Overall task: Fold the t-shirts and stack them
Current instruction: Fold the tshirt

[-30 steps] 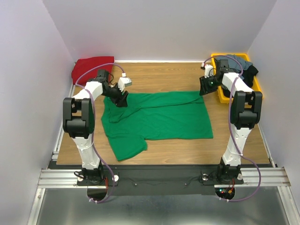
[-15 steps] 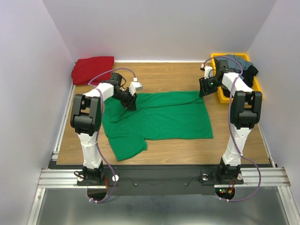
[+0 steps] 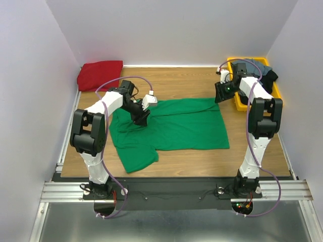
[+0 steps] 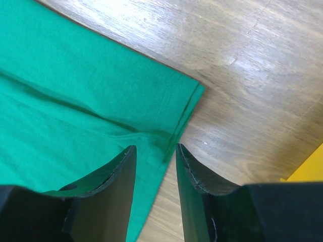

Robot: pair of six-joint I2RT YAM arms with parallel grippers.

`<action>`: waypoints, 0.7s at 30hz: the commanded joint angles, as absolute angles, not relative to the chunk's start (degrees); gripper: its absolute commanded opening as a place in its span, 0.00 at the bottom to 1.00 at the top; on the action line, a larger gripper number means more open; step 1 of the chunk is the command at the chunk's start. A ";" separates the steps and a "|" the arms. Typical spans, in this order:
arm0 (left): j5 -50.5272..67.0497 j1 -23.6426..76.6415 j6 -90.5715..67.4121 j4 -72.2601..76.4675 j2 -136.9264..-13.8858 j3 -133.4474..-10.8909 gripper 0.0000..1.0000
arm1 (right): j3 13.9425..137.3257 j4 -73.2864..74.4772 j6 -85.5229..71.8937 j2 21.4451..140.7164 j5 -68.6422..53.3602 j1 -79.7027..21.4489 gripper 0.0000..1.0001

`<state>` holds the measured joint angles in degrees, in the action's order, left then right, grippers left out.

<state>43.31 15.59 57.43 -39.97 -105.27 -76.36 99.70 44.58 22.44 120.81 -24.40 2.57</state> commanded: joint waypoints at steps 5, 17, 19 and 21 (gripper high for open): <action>42.80 15.12 55.46 -38.06 -103.45 -76.38 0.57 | 104.15 45.70 21.88 123.39 -25.84 2.29 0.46; 44.56 11.08 51.68 -37.09 -106.52 -79.72 0.57 | 100.72 48.78 26.19 122.61 -26.72 2.11 0.31; 44.56 10.81 51.50 -36.83 -106.35 -79.28 0.57 | 100.81 48.78 26.10 121.91 -26.72 2.02 0.26; 44.03 10.72 51.59 -36.65 -106.08 -79.02 0.57 | 100.64 48.78 26.28 120.68 -26.63 2.11 0.16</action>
<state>42.76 10.83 52.34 -36.47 -107.11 -77.54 100.97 48.12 25.04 124.81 -25.76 2.55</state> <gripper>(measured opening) 0.565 0.196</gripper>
